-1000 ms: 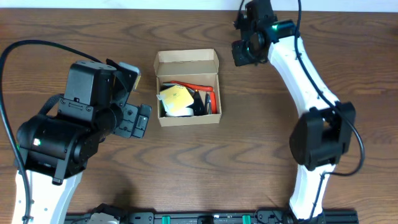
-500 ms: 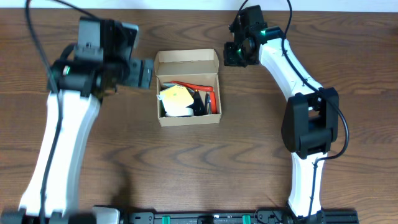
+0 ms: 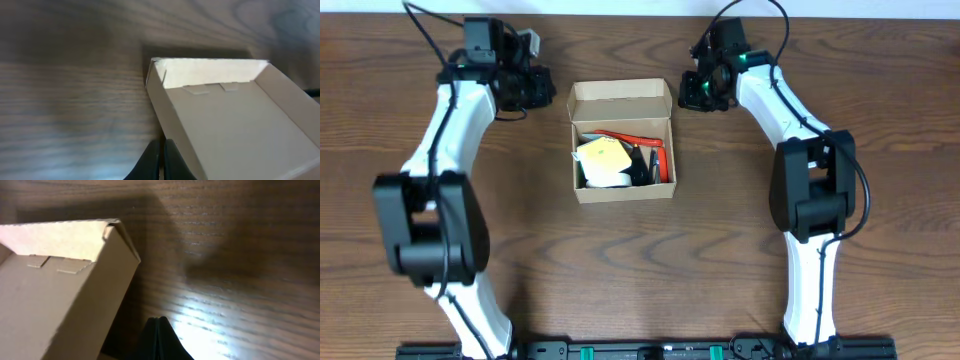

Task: Pack container
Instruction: 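Raise both grippers to the box's lid flaps at the back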

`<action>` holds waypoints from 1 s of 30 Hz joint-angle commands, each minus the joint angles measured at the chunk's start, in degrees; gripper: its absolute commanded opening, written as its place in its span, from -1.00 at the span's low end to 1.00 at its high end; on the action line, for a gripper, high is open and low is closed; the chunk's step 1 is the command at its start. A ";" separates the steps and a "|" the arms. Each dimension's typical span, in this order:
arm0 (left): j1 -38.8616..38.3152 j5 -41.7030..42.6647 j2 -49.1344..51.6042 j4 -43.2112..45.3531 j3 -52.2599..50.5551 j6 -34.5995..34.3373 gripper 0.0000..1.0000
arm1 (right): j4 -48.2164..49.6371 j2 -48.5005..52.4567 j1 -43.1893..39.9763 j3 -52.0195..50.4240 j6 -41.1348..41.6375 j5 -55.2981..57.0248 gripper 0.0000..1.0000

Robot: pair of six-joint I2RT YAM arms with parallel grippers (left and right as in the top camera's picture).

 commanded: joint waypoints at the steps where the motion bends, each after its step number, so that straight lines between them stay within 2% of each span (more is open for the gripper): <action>1: 0.66 7.28 4.20 1.95 -0.50 -7.63 -0.88 | 1.01 1.62 -0.55 -0.07 3.06 -4.35 -0.97; 4: 0.72 11.37 7.74 4.50 -0.50 -10.16 -0.89 | 2.40 2.84 -0.44 -0.07 4.02 -8.35 -0.97; 12: 0.66 15.04 11.56 7.32 -0.48 -14.16 -0.88 | 7.28 5.05 -0.20 -0.07 7.82 -15.56 -0.97; 20: 0.76 22.40 12.33 9.38 0.83 -14.21 -0.89 | 11.19 5.05 0.42 -0.04 8.22 -20.79 -0.98; 30: 1.49 31.15 12.31 9.44 8.39 -12.22 -0.89 | 19.91 5.03 -1.81 0.61 8.09 -35.28 -0.98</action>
